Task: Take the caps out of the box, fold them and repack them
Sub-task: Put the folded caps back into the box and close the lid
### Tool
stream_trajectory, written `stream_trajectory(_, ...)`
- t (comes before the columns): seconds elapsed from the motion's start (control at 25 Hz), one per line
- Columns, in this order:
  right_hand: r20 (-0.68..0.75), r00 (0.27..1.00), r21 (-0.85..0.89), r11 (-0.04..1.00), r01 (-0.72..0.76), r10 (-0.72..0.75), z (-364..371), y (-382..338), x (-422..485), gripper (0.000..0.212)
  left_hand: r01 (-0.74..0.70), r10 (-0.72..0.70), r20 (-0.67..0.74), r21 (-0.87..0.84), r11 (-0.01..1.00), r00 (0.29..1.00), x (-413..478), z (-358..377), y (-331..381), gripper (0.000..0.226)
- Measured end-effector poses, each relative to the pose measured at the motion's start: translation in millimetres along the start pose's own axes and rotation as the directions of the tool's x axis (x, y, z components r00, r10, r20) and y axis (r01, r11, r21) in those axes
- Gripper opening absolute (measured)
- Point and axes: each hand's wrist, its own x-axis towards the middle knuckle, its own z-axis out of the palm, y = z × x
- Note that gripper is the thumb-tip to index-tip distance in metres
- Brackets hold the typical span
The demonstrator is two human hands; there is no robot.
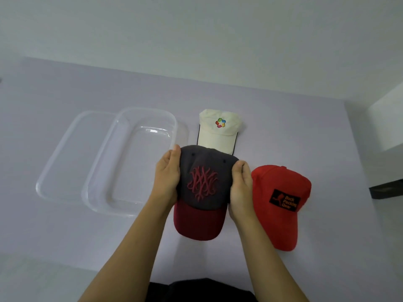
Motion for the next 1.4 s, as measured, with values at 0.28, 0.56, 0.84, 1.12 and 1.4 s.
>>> stream_trajectory(0.28,0.409,0.909,-0.485,0.863,0.139,0.084,116,-19,11,0.019,-0.141,0.152,-0.018,0.277,0.951,0.988,63,-137,64,0.037)
stream_trajectory(0.56,0.335,0.935,-0.766,0.611,0.2,0.113,145,18,33,0.028,-0.113,-0.062,0.224,0.69,0.715,0.973,123,-179,63,0.036)
stream_trajectory(0.84,0.311,0.949,-0.949,-0.036,0.313,0.053,164,44,38,0.033,-0.028,-0.245,0.202,0.822,0.569,0.948,141,-176,36,0.029)
stream_trajectory(1.12,0.371,0.929,-0.918,-0.146,0.368,0.007,169,60,34,0.048,-0.139,-0.171,0.244,0.873,0.467,0.955,144,-171,32,0.023)
stream_trajectory(1.4,0.117,0.887,-0.887,0.354,0.295,-0.447,113,38,14,0.047,-0.524,0.378,0.372,0.69,0.498,0.848,107,-101,64,0.04)
